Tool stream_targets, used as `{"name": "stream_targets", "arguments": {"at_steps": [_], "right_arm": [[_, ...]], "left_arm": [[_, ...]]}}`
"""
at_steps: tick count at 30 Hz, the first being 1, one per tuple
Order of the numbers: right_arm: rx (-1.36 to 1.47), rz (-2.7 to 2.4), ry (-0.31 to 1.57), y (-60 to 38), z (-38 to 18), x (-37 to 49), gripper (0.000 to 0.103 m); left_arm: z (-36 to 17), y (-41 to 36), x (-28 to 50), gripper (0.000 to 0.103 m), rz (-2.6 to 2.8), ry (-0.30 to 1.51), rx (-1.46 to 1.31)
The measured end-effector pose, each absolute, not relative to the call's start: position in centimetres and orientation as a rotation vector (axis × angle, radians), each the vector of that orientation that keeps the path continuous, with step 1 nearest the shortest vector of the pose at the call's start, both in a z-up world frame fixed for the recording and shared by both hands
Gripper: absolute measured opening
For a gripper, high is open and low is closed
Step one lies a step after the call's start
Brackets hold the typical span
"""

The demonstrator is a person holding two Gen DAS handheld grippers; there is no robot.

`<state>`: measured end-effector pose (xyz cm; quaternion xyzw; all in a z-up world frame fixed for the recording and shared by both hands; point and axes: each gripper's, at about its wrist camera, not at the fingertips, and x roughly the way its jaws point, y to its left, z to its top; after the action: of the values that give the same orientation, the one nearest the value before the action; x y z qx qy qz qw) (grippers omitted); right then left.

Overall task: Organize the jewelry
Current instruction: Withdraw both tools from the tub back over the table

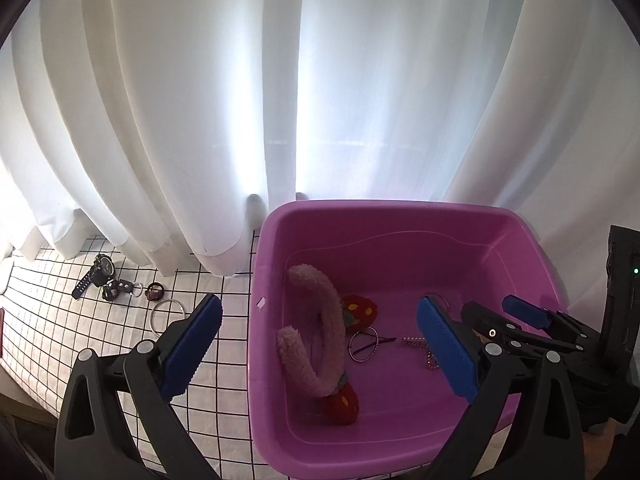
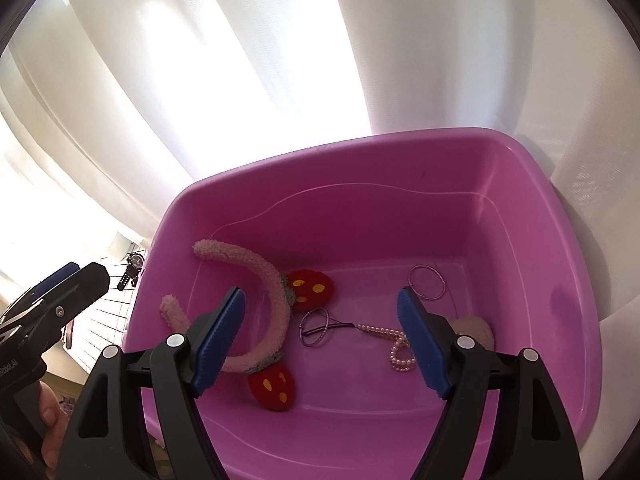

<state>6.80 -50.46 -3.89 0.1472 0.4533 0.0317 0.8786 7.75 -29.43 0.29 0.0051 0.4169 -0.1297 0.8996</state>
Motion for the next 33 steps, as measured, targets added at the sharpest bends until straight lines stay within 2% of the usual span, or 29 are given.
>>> {"name": "stream_targets", "arguments": {"at_steps": [11,23,33], "right_arm": [[0.264,0.218,0.877,-42.2,-2.0,8.4,0.075],[0.259,0.162,0.813,-30.7,0.2,7.9,0.075],[0.268,0.048,0.846,-19.9,-2.4,8.3,0.075]], "left_arm": [[2.3,-16.7,7.2,0.097,-0.1,0.792,-0.087],[-1.9,1.6,9.4,0.097,0.021,0.831,-0.103],[-6.3,12.5,14.3,0.097,-0.078,0.851,-0.104]]}}
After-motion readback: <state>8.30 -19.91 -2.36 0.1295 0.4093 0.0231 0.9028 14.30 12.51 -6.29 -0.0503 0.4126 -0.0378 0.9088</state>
